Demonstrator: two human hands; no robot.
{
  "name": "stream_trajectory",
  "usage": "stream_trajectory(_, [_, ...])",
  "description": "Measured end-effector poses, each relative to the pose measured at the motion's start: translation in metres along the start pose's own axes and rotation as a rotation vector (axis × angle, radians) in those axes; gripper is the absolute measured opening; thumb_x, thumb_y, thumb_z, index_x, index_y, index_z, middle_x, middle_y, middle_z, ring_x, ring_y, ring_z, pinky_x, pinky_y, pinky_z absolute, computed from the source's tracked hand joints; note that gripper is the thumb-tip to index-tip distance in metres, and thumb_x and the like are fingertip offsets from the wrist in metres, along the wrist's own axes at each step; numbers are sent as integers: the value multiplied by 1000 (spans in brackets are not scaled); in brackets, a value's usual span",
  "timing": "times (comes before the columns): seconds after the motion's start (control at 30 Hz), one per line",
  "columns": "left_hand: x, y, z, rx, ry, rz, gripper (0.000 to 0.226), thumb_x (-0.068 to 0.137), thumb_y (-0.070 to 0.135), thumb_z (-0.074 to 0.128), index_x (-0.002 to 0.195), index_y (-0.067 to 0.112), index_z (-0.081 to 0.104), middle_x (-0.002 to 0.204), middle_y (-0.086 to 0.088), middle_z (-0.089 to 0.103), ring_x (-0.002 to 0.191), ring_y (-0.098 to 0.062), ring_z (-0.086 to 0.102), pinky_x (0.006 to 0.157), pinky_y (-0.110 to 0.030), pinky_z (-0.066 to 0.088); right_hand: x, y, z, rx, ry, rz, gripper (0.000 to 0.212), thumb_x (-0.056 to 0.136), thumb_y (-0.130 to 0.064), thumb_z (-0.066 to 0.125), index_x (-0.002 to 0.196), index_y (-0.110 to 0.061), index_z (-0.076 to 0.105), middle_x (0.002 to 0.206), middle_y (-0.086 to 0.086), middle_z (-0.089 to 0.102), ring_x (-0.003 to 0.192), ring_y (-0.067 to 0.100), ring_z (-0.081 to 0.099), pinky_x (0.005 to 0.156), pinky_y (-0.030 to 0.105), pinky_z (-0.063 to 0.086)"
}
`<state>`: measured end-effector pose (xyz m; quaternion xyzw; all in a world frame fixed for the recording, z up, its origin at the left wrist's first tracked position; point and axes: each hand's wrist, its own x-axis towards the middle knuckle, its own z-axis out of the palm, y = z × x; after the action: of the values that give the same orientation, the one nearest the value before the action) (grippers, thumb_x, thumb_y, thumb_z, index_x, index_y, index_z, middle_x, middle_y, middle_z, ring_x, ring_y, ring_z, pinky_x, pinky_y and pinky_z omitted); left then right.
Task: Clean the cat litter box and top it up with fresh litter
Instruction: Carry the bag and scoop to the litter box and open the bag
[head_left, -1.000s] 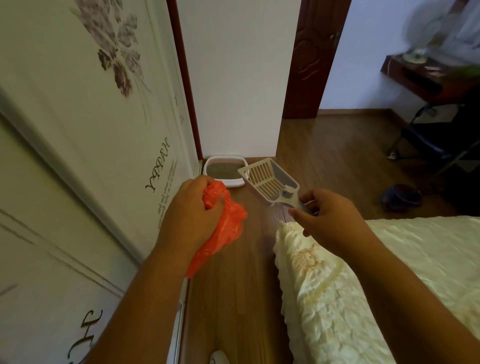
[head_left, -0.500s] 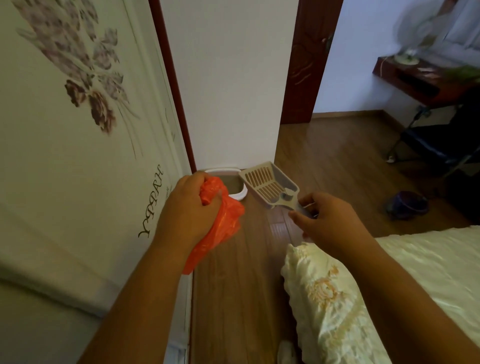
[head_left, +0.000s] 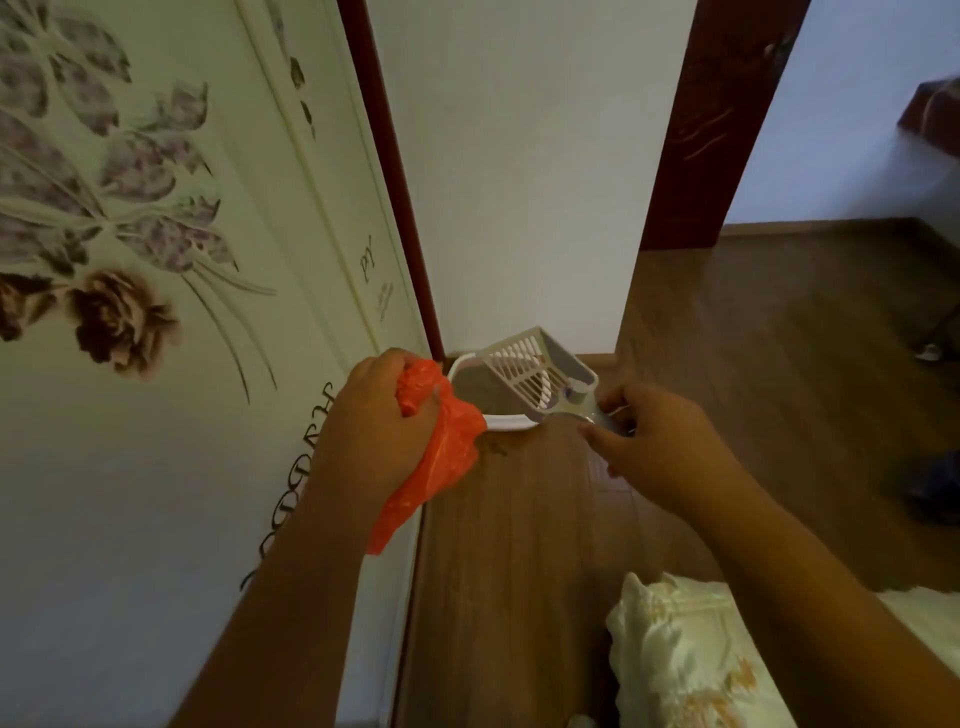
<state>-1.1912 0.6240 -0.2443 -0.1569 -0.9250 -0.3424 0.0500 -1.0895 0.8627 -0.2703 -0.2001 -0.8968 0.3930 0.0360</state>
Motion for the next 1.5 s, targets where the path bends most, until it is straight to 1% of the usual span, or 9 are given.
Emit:
stream_trajectory(0.3, [75, 4, 43, 46, 3, -6, 21, 100, 33, 60, 118, 22, 57, 107, 6, 58, 83, 4, 49, 72, -7, 31, 105, 4, -11, -45, -110, -44, 29, 90, -39, 70, 114, -23, 63, 96, -5, 68, 78, 11, 68, 74, 35, 62])
stream_trajectory(0.57, [164, -13, 76, 34, -38, -21, 21, 100, 34, 59, 119, 25, 57, 106, 10, 52, 83, 0, 47, 70, -6, 28, 190, 6, -2, -40, -106, 0, 29, 90, -40, 70, 114, -24, 63, 94, -7, 67, 77, 10, 68, 69, 30, 60])
stream_trajectory(0.7, [222, -28, 90, -4, -85, 2, 20, 100, 36, 58, 119, 28, 57, 108, 9, 54, 91, -7, 53, 71, -15, 36, 233, 0, 7, -28, -71, 41, 24, 90, -38, 70, 110, -27, 64, 95, -9, 68, 76, 6, 68, 63, 20, 53])
stream_trajectory(0.83, [289, -38, 98, -32, -142, 29, 29, 99, 40, 59, 125, 27, 57, 116, 6, 57, 98, -12, 56, 83, -27, 42, 278, -14, 13, -48, -24, 83, 21, 89, -41, 70, 106, -30, 64, 93, -12, 67, 76, 4, 67, 63, 18, 54])
stream_trajectory(0.9, [321, -42, 103, -36, -169, 54, 30, 99, 41, 59, 126, 28, 57, 117, 6, 56, 100, -12, 56, 84, -27, 42, 299, -20, 17, -44, -3, 110, 17, 89, -41, 70, 101, -31, 62, 91, -12, 66, 77, 4, 67, 66, 20, 56])
stream_trajectory(1.2, [418, -47, 133, -11, -224, 102, 37, 98, 46, 58, 130, 29, 54, 126, 2, 57, 106, -16, 56, 86, -29, 42, 380, -25, 19, 15, 49, 152, 16, 91, -41, 68, 84, -40, 54, 81, -12, 66, 62, 0, 67, 44, 8, 44])
stream_trajectory(1.3, [440, -49, 144, 17, -216, 86, 38, 97, 46, 59, 131, 29, 53, 126, 3, 57, 104, -13, 54, 87, -30, 43, 413, -14, 20, 10, 17, 144, 12, 91, -42, 68, 96, -34, 60, 85, -10, 68, 63, 3, 68, 48, 9, 46])
stream_trajectory(1.43, [460, -50, 157, 47, -188, 10, 37, 97, 42, 60, 130, 27, 54, 118, 5, 54, 105, -15, 55, 89, -32, 45, 461, 1, 23, -45, -64, 128, 40, 89, -49, 67, 118, -21, 65, 95, -7, 71, 74, 7, 70, 69, 27, 60])
stream_trajectory(1.5, [464, -52, 165, 59, -183, -15, 31, 98, 40, 60, 125, 28, 55, 111, 9, 50, 100, -13, 55, 85, -29, 42, 481, 5, 24, -55, -91, 112, 41, 90, -49, 67, 119, -21, 64, 93, -8, 71, 75, 6, 69, 66, 23, 57])
